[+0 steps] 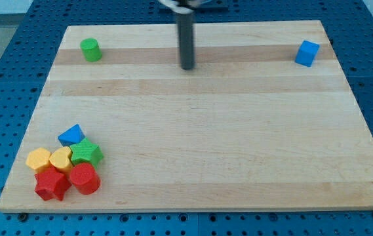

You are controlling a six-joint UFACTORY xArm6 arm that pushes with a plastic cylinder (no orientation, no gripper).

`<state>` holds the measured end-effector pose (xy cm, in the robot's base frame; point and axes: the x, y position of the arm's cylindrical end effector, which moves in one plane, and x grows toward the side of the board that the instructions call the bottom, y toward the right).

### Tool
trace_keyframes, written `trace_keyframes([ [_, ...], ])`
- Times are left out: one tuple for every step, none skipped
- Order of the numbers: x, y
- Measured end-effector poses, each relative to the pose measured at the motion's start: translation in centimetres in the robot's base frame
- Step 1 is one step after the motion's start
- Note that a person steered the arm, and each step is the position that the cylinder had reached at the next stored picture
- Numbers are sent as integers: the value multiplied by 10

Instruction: Push the blue cube to the top right

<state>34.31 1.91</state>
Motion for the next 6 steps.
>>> trace_keyframes([
  [36,78],
  [58,125],
  [59,180],
  [38,197],
  [30,201],
  [27,209],
])
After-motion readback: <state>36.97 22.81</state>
